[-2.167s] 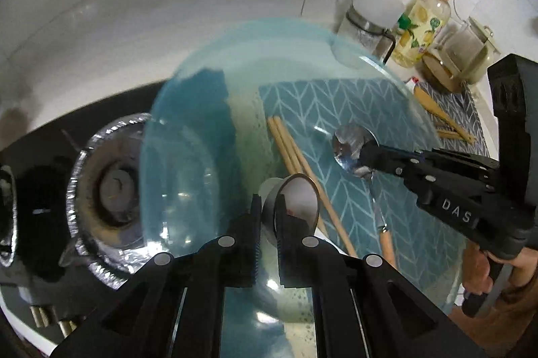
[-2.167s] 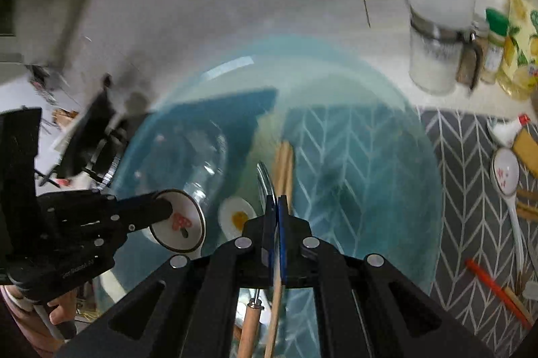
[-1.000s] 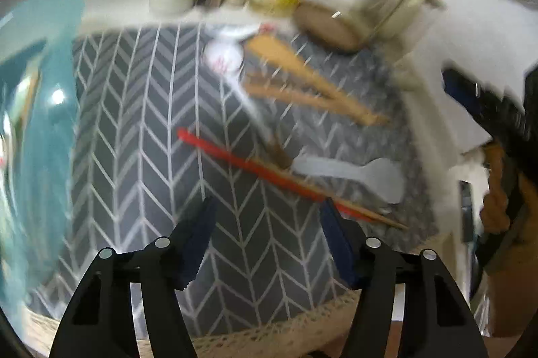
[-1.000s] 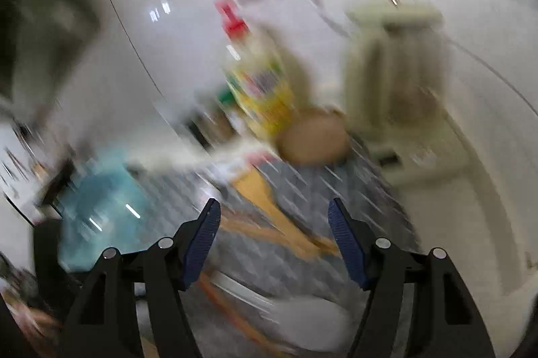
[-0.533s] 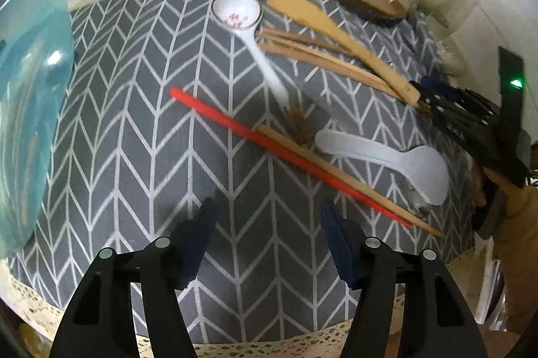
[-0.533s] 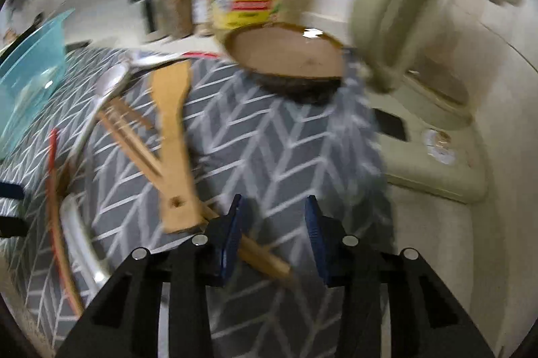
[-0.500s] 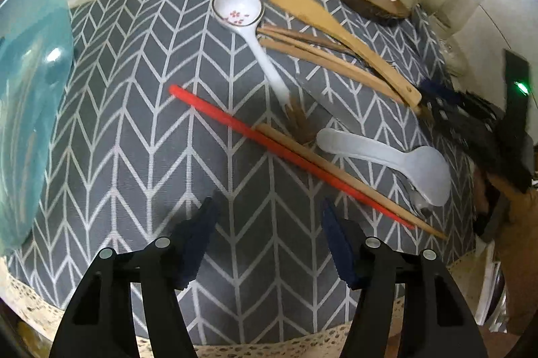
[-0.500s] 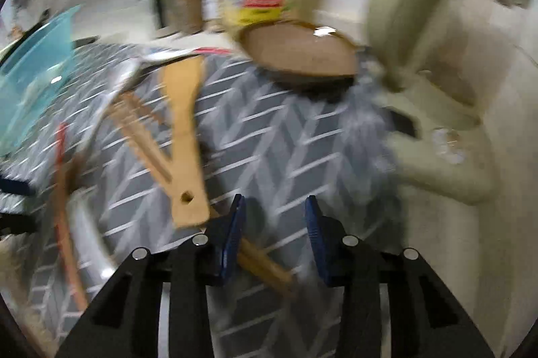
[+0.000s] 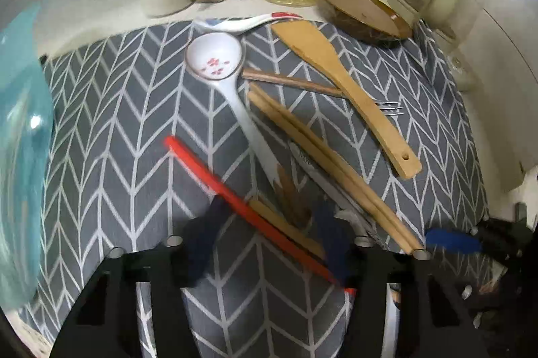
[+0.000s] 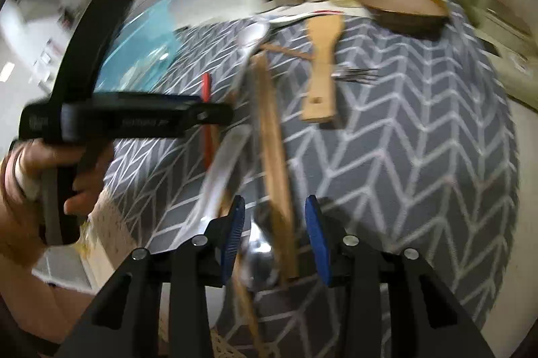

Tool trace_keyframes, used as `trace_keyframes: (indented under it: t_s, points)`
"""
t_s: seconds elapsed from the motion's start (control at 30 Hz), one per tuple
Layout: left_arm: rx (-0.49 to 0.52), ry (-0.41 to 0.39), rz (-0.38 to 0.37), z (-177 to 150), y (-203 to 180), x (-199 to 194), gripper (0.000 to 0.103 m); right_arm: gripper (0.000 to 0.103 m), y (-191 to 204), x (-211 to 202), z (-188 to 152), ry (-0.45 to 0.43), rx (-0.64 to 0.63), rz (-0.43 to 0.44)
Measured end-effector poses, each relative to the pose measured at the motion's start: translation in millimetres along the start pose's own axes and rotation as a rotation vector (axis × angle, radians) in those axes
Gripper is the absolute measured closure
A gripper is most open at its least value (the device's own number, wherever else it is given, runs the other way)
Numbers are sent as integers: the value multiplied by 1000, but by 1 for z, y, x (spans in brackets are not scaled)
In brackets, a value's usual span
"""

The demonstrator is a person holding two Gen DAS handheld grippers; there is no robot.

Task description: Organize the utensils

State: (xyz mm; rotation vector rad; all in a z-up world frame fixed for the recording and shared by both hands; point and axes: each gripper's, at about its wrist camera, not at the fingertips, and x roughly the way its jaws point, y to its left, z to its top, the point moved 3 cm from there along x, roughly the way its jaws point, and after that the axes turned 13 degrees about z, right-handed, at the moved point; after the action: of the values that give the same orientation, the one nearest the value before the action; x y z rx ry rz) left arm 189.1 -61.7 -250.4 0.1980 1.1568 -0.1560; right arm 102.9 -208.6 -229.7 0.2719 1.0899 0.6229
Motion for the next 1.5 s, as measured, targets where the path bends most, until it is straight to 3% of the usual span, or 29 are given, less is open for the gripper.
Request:
trace_keyframes:
  t_s: [0.1, 0.23, 0.3, 0.33, 0.4, 0.53, 0.63, 0.7, 0.77, 0.87, 0.97, 1.03, 1.13, 1.3, 1.43, 1.5]
  points:
    - [-29, 13, -54, 0, 3, -1, 68, 66, -11, -11, 2, -33, 23, -36]
    - [-42, 17, -86, -2, 11, 0, 73, 66, -20, -27, 7, -67, 44, -57]
    - [-74, -4, -95, 3, 22, -5, 100, 66, -22, -30, 9, -74, 37, -66]
    - [-83, -2, -105, 6, 25, -5, 103, 66, -23, -29, 12, -75, 37, -63]
    - [-105, 3, -93, 16, 35, -5, 103, 66, -22, -28, 13, -75, 34, -59]
    - [-50, 24, -40, 22, 42, -11, 98, 66, -15, -26, 16, -69, 13, -45]
    - [28, 43, -98, 1, 29, -38, 75, 66, -9, -27, 18, -75, -2, -34]
    - [141, 44, -136, -23, 8, -58, 55, 66, -10, -26, 19, -76, 5, -30]
    - [229, 57, -138, -46, -7, -65, 56, 66, -13, -24, 19, -73, 13, -31]
    - [264, 105, -139, -66, -16, -58, 57, 66, -13, -21, 20, -73, 17, -32]
    - [267, 158, -152, -79, -20, -42, 79, 66, -9, -22, 22, -75, 7, -33]
    - [223, 125, -159, -77, -16, -42, 81, 66, -8, -23, 23, -77, 2, -36]
    - [150, 107, -134, -60, 0, -37, 83, 66, -8, -25, 23, -80, 3, -40]
    - [30, 26, -7, -16, 36, -19, 84, 66, -7, -23, 23, -75, -1, -46]
    - [-77, 18, 73, 17, 58, 2, 83, 66, -2, -20, 22, -67, -16, -36]
    - [-86, 17, 108, 22, 63, 4, 74, 66, 0, -19, 22, -63, -21, -30]
